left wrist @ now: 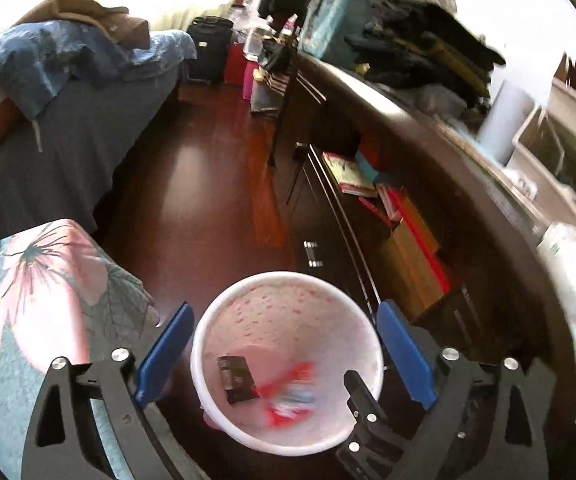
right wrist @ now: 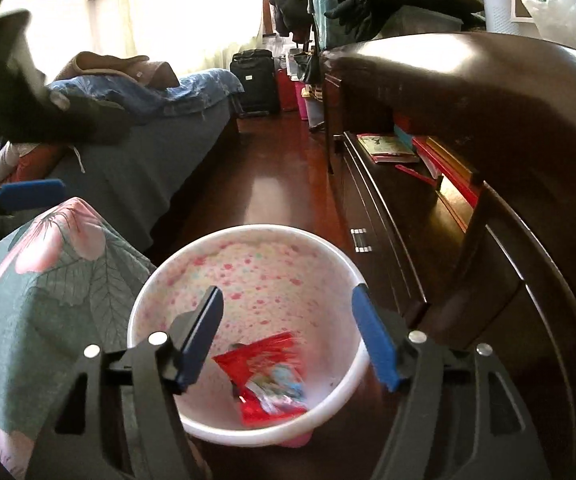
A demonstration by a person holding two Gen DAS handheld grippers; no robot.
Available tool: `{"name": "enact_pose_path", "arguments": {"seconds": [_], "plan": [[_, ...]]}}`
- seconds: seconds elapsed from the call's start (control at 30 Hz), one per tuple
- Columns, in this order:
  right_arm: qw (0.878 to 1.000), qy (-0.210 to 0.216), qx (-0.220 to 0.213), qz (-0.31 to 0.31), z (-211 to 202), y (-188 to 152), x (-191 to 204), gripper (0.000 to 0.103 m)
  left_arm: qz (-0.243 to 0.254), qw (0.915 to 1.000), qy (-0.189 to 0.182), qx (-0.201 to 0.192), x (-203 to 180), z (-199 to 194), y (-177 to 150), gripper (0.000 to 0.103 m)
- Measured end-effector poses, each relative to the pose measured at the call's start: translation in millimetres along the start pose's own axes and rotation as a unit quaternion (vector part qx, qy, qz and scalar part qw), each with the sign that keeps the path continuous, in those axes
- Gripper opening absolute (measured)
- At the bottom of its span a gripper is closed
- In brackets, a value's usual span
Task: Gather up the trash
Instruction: 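Carry both items to the wastebasket and open both grippers to drop them, then grasp the white paper with the left gripper while the right gripper grasps the red-white bag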
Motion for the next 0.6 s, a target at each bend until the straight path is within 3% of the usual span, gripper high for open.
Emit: {"name": "enact_pose_path", "arguments": {"seconds": [0.23, 0.33, 0.6], "plan": [[0.999, 0.024, -0.018, 0.013, -53, 4, 17, 0.084, -0.015, 0.9987, 0.021, -0.045, 26, -77, -8, 0.099], [0.999, 0.028, -0.018, 0.009, -83, 7, 31, 0.09, -0.012, 0.9959, 0.059, -0.067, 46, -121, -19, 0.099], [0.995, 0.095, -0.026, -0.019, -157, 11, 96, 0.098, -0.039, 0.9832, 0.144, -0.106, 120, -214, -48, 0.099]]}}
Point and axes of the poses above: each gripper's, at about its wrist camera, not at the fingertips, and z roughly the way its jaws point, x to its left, y to its top, the point moved 4 cm from there along z, roughly the way its jaws point, and after that the axes turned 10 degrees about -z, right-handed, at the moved point
